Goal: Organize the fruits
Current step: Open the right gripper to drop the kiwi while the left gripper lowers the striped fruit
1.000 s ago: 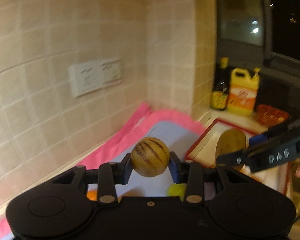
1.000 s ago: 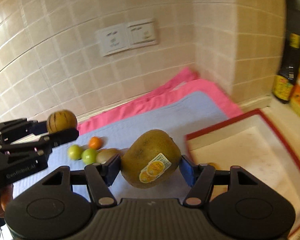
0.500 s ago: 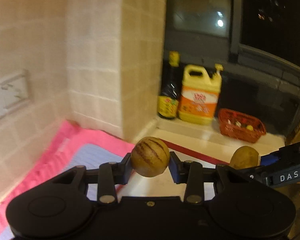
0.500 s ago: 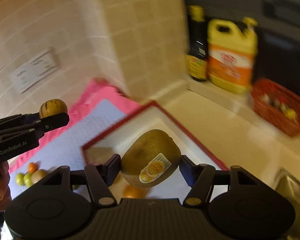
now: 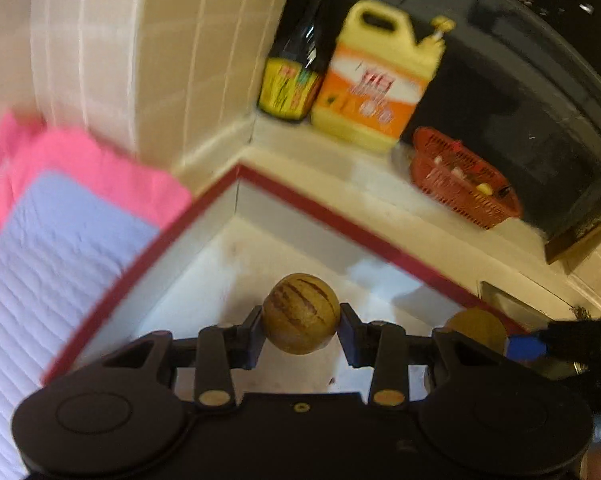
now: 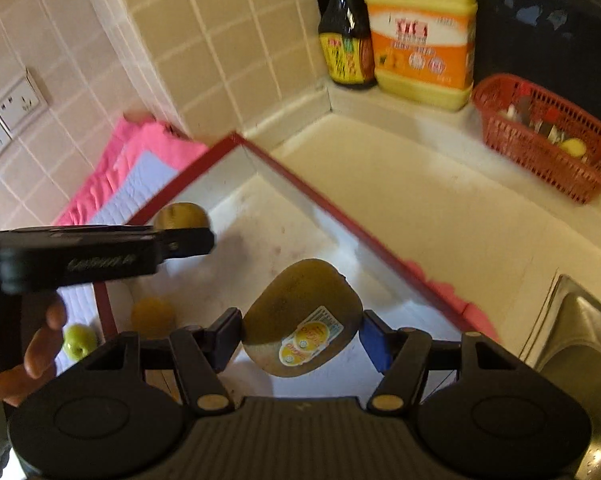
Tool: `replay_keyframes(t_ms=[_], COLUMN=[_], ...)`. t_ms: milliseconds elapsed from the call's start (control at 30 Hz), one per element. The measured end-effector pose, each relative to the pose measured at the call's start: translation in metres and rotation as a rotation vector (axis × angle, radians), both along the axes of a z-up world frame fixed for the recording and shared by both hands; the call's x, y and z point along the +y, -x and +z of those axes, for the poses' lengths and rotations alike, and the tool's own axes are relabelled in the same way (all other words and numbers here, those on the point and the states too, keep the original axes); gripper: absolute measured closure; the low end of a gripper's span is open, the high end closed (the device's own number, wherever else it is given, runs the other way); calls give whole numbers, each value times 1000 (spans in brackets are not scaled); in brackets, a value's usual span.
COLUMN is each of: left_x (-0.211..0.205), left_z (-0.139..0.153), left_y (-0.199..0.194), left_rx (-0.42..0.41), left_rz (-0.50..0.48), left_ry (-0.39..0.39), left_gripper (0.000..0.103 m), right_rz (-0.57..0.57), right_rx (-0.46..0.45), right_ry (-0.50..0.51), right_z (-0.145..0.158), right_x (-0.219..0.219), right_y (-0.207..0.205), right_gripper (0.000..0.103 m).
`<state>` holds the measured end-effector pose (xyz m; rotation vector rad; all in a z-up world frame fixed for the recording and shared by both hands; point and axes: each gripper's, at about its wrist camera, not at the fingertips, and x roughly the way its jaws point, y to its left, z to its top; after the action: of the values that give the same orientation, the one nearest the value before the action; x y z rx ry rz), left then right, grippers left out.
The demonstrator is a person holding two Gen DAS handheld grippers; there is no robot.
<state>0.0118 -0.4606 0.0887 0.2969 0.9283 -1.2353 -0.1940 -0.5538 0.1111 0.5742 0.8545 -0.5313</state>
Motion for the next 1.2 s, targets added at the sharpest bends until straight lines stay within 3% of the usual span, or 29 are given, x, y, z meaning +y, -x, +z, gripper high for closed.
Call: replay_keyframes(t_ms=[167,433,467,500,633,733,967,1200], left_x=[-9,-16,-15,-14,-7,2,40,101], left_z=[-26,-35,-34,-33,-20,-6,25,51], left_y=[1,8,7,8,10,12,17,12], left_rx=[16,-3,-3,0,-10,-33,-91,-139], left_rz=[6,11,16,17,19,24,68,176], left_ry=[-84,-148,-156,-159,-132,-110,-67,-30], left_gripper=[57,56,55,45,42,33,33,33], right_rz=[28,29,25,22,12,1,-9,39], right_rx=[58,77,71,63,22,6,-35,-71], right_ry=[-24,-22,-16,-9,15,18,3,9], right_z=[-20,-29,-28,-26,-15,-12,-4,11], right_x=[5,7,7,7,4,2,2,20], right_y=[-12,-18,-16,-14,-5,0,12,3], right_gripper=[37,37,38,38,36,36,36,36])
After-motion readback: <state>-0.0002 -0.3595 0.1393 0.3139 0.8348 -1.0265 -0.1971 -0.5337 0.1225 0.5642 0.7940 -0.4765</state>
